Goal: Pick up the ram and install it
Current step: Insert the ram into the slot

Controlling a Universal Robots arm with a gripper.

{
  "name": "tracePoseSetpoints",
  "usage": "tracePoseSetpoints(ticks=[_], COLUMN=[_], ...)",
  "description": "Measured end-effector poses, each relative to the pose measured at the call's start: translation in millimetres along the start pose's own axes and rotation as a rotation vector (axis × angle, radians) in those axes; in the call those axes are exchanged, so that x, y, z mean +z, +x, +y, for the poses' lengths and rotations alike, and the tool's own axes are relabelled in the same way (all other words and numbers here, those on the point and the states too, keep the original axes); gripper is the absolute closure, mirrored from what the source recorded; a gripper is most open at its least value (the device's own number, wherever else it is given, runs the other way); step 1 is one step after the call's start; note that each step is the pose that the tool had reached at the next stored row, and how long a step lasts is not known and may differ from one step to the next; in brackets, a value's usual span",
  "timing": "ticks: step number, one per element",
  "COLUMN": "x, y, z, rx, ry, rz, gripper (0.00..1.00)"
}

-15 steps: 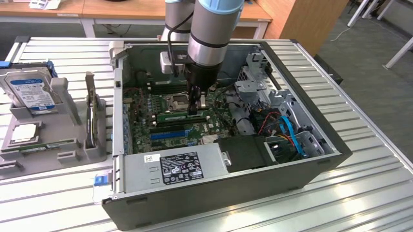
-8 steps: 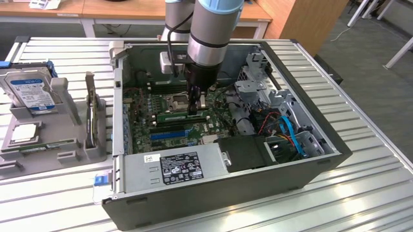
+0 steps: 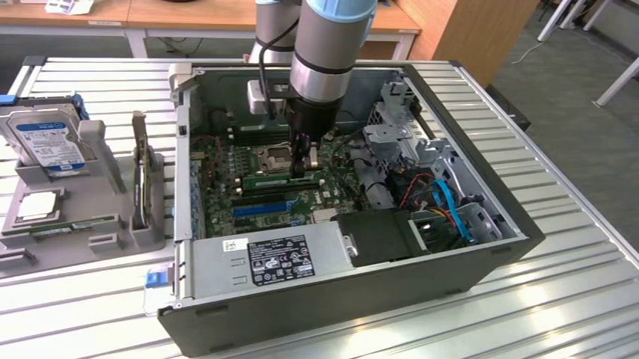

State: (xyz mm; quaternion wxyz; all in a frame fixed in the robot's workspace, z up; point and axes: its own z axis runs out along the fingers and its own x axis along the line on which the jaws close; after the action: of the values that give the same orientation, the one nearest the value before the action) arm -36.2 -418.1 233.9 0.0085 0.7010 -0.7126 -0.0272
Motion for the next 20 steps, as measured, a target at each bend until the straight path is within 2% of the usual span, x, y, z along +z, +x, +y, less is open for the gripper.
tracePoseSetpoints(ticks=[20], x=[2.2], y=[0.1], z=[-0.1], rx=[0.000], ry=[0.0000], rz=[0.0001], gripper=[0.89])
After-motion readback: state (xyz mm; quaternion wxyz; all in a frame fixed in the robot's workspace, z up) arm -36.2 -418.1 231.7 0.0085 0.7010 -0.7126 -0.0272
